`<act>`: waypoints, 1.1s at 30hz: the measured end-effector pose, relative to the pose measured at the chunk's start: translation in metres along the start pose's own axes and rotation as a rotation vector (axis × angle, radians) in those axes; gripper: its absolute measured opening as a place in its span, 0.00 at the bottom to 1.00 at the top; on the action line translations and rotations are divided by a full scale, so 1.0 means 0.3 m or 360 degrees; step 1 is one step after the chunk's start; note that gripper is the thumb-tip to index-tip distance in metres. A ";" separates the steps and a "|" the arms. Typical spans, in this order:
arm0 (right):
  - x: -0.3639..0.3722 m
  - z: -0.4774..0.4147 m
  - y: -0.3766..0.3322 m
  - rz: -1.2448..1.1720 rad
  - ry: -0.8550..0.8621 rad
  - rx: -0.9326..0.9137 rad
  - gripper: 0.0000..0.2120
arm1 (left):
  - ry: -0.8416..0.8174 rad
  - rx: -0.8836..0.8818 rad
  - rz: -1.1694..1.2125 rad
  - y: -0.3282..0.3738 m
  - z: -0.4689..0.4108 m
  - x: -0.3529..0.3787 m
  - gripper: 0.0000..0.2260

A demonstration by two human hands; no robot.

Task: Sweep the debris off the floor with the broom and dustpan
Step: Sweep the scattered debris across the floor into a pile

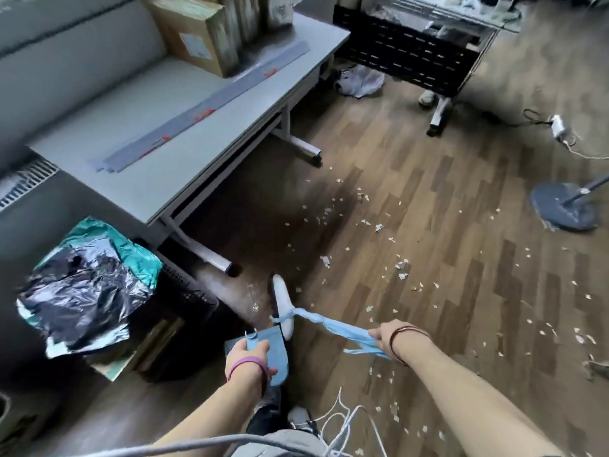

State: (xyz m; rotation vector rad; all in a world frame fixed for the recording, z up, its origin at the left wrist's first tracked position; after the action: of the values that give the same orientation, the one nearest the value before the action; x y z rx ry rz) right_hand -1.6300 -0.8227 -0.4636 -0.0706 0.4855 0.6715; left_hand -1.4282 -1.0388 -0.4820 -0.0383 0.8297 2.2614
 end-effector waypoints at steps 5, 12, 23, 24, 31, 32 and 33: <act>-0.165 -0.112 -0.200 0.0235 0.0029 -0.0154 0.20 | 0.0129 -0.0079 0.0218 0.016 -0.061 -0.130 0.06; -0.266 -0.283 -0.334 0.0282 -0.0046 -0.0272 0.22 | 0.0261 -0.0208 0.0300 0.025 -0.153 -0.186 0.07; -0.398 -0.560 0.117 0.0115 -0.0204 -0.0198 0.22 | 0.0310 -0.0217 0.0231 0.274 -0.207 0.302 0.13; -0.409 -0.568 0.200 0.0073 -0.0209 -0.0182 0.22 | 0.0276 -0.0204 0.0186 0.300 -0.213 0.371 0.14; -0.372 -0.580 0.828 -0.0331 -0.0293 0.0176 0.23 | -0.0025 0.0033 -0.0426 0.555 -0.205 0.815 0.10; -0.360 -0.558 0.899 -0.0384 -0.0293 0.0229 0.24 | -0.0075 0.0068 -0.0524 0.586 -0.201 0.868 0.09; -0.342 -0.541 0.961 -0.0426 -0.0299 0.0279 0.24 | -0.0102 0.0115 -0.0616 0.608 -0.201 0.915 0.09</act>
State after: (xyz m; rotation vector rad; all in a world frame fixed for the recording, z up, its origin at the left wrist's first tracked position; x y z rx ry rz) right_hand -1.9424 -0.6911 -0.5347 0.0910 0.3440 0.3670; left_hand -1.7607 -1.0016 -0.4992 -0.0852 0.7934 1.8595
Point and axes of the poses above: each hand's wrist, its own z-axis away from the middle knuckle, its own x-axis out of the palm, y = z × x, the point moved 4 cm from there along -z, towards the middle knuckle, and after that the axes turned 3 degrees about -y, right-handed, at the moved point
